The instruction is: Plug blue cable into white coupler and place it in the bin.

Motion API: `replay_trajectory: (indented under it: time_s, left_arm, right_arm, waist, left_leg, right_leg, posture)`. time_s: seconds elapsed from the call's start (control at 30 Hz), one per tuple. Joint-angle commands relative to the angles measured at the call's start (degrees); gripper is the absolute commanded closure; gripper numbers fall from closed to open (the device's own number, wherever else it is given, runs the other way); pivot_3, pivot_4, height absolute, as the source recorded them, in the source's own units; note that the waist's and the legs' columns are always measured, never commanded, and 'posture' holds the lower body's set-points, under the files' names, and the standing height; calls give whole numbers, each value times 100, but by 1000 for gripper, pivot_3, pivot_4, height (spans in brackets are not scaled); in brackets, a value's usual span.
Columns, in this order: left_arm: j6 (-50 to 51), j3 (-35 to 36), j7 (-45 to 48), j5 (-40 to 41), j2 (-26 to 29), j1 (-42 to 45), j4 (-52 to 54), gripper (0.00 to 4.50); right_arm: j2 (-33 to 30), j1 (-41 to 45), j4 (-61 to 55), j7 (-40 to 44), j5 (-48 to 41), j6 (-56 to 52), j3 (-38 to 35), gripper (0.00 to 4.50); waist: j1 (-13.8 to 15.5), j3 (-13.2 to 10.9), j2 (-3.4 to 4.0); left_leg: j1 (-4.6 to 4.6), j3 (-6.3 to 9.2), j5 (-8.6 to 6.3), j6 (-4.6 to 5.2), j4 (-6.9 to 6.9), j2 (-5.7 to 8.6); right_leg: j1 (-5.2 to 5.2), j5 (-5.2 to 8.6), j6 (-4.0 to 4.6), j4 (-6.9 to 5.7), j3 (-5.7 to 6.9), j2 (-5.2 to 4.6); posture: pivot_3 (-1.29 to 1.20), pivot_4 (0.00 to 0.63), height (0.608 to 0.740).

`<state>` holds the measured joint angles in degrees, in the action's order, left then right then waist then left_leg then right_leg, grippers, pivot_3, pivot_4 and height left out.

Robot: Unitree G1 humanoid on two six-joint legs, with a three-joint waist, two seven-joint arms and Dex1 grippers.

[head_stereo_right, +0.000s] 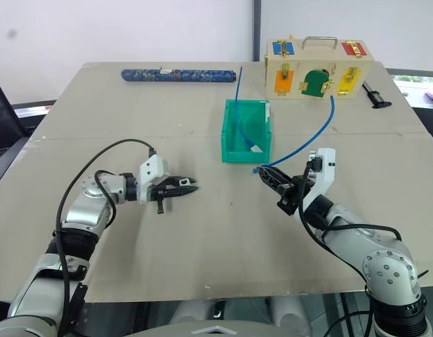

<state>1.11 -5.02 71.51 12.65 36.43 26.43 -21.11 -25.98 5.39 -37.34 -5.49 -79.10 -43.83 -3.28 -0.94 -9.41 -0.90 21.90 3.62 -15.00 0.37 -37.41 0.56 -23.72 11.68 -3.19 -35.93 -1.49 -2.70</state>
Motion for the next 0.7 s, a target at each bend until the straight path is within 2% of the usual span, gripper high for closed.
replay_trajectory:
  time_s: [0.03,0.23,0.43,0.7]
  left_arm:
    - [649,-47,27,385,-122,14,1003,4075]
    - [1205,-784,-133,141,-601,267,1760,4075]
    - [667,-1614,-365,-729,-1203,842,908,4075]
    - [-119,-1838,-375,-1165,-1474,1219,-360,4075]
  right_arm:
    - [-257,162,-220,348,347,66,-72,4500]
    - [-1079,549,-107,1475,1774,91,351,4500]
    - [-1900,1051,428,3021,3383,407,1085,4500]
    - [-1827,1694,1150,4302,4438,755,1675,4500]
  waist:
    - [13,0,0]
    - [13,0,0]
    - [5,0,-1]
    - [16,0,-3]
  left_leg:
    - [1,2,0,0,-1,-2]
    - [1,2,0,0,-5,10]
    - [0,3,0,0,-9,16]
    - [2,4,0,0,-9,15]
  right_leg:
    - [0,0,0,0,0,-1]
    - [1,0,-1,0,0,-1]
    - [4,0,-1,0,1,1]
    - [2,0,-1,2,1,1]
  posture:
    - [0,150,740]
    - [0,150,740]
    - [0,150,740]
    - [0,150,740]
